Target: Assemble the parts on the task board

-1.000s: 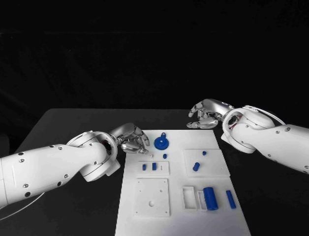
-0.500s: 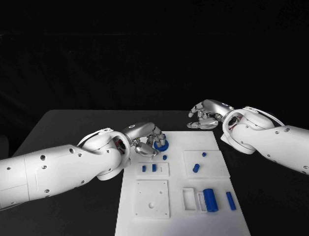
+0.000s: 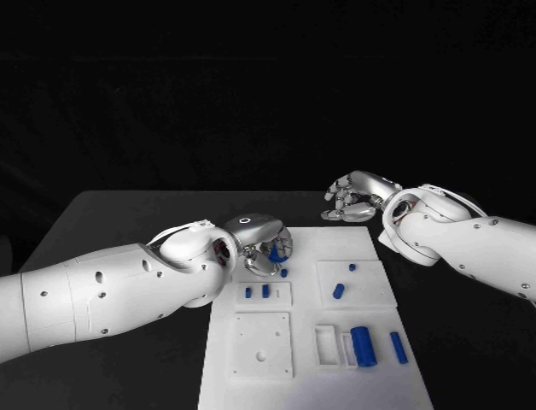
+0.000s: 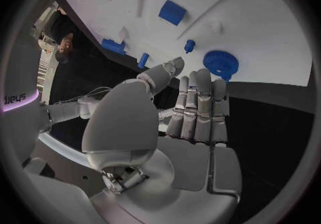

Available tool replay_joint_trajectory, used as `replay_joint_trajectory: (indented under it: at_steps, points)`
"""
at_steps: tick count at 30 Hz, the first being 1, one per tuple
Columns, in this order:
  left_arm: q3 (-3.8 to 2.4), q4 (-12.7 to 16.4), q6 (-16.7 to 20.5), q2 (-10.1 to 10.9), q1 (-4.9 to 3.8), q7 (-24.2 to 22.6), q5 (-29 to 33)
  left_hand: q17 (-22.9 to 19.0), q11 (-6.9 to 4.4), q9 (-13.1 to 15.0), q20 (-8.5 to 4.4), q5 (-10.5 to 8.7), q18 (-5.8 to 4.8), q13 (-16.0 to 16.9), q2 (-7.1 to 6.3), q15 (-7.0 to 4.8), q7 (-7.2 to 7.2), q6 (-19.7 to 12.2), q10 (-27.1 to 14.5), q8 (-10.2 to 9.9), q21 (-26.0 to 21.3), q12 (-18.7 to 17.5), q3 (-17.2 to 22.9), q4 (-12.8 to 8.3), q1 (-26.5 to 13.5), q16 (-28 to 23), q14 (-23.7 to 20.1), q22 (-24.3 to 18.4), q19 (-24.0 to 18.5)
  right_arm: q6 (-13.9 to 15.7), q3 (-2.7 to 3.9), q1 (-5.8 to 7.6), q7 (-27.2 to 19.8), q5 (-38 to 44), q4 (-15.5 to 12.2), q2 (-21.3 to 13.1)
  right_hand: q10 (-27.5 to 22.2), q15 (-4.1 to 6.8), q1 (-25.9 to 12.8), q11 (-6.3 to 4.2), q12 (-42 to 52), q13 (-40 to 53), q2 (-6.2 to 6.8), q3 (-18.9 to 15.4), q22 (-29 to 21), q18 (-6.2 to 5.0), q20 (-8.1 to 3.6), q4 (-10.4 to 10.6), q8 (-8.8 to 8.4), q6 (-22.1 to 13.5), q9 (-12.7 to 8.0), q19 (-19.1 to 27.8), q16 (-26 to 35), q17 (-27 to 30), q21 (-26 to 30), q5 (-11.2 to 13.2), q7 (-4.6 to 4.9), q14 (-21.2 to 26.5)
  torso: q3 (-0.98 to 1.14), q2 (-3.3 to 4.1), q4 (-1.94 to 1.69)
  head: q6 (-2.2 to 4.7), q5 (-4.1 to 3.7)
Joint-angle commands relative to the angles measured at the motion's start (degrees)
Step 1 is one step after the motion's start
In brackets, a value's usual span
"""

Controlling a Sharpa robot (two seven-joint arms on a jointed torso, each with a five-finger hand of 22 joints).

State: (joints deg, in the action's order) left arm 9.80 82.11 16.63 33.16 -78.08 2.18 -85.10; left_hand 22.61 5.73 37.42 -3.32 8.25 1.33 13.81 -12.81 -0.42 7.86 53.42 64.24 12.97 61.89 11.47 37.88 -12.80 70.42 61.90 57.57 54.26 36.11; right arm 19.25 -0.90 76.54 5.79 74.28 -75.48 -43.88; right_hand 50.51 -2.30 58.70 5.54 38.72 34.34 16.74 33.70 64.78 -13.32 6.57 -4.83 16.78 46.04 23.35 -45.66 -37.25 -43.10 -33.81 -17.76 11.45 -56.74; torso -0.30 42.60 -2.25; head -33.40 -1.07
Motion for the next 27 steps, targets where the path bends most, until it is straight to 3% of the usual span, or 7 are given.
replay_joint_trajectory:
  at_steps: [1, 7, 14, 18, 27]
  points:
    - [0.0, -0.5, -2.0, -0.7, 0.07, 0.2, -3.1, 0.3, 0.23, -0.2, -2.59, 0.16, 1.0, -0.1, -0.12, 0.13, 0.03, 0.5, 0.6, -0.1, 0.2, -0.5, 0.0, 0.5, -0.1, 0.5, 0.8, 0.2, 0.6, 0.1, 0.03, -0.01, -1.5, -2.6, 0.0, 0.1, -0.1, -1.4, 0.4, 0.98, -3.6, -4.5, -0.28, 0.4, -1.5, 1.36, 1.01, -0.1, 0.39, -0.3, 0.1, 1.8, 3.9, 2.4, 2.7, -0.2, 0.21, 0.8, 0.01, 0.03, 0.04, -0.12, -0.22]
    - [0.18, -1.8, -2.8, -1.8, 0.33, 0.5, -3.7, 0.7, 0.05, -0.6, -2.74, 0.45, 1.22, -0.2, 0.13, -0.06, -0.01, 0.7, 1.1, -0.1, 0.5, -1.1, -0.2, 0.7, 0.0, 1.3, 1.3, 0.4, 1.2, -0.2, 0.03, -0.01, -2.7, -5.3, 0.2, 0.3, -1.8, -3.77, 1.1, 3.03, -9.7, -13.1, -0.48, 0.4, -3.8, 2.04, 2.8, -0.1, 0.59, -1.4, 0.1, 5.9, 11.1, 6.8, 7.8, -0.4, 0.56, 3.8, 0.09, -0.02, 0.0, -0.29, -0.4]
    - [0.28, -2.7, -2.8, -2.4, 1.13, 0.6, -4.2, 1.3, -0.11, -1.1, -2.91, -0.79, 1.43, -0.4, -0.17, -0.19, -0.01, 0.8, 1.6, -0.2, 0.9, -2.0, -0.8, 1.2, -0.7, 2.3, 1.8, 0.8, 1.8, -0.4, 0.03, -0.01, -3.5, -6.6, 0.4, 0.5, -1.1, -5.4, 2.1, 3.6, -13.9, -19.8, -0.78, 0.2, -5.0, 2.46, 3.94, 0.0, 1.07, -1.8, 0.1, 8.6, 16.3, 10.2, 11.4, -0.7, 0.33, 5.8, 0.09, -0.07, -0.1, -0.54, -0.54]
    - [0.32, -3.4, -2.8, -2.8, 1.37, 0.8, -4.4, 1.5, -0.1, -1.5, -2.94, -4.3, 1.56, -0.6, -0.87, -0.24, 0.01, 0.8, 2.0, -0.3, 0.8, -2.7, -1.0, 2.3, -1.3, 2.7, 1.7, 0.9, 1.9, -0.5, 0.03, -0.01, -3.5, -6.8, 0.3, 0.5, -0.7, -5.62, 2.4, 3.74, -14.7, -21.1, -0.85, 0.1, -5.0, 2.46, 4.1, 0.1, 1.12, -2.0, 0.1, 8.8, 17.0, 10.9, 12.1, -0.7, 0.43, 5.8, 0.09, -0.09, -0.08, -0.55, -0.54]
    - [0.52, -4.3, -1.8, -3.2, 1.94, 0.3, -4.4, 1.9, -0.2, -1.8, -3.07, -4.4, 1.76, -0.6, -0.7, -0.37, 0.01, 0.9, 2.3, -0.4, 1.0, -3.3, -0.8, 2.7, -0.8, 3.5, 2.2, 1.1, 2.4, -0.2, 0.03, -0.01, -3.6, -6.8, -0.1, 0.3, -0.2, -5.75, 2.5, 3.91, -15.1, -22.1, -0.78, 0.0, -5.0, 2.39, 4.21, 0.2, 1.15, -2.1, 0.0, 8.8, 17.4, 11.4, 12.5, -0.7, 0.68, 5.6, 0.09, -0.07, -0.11, -0.64, -0.71]
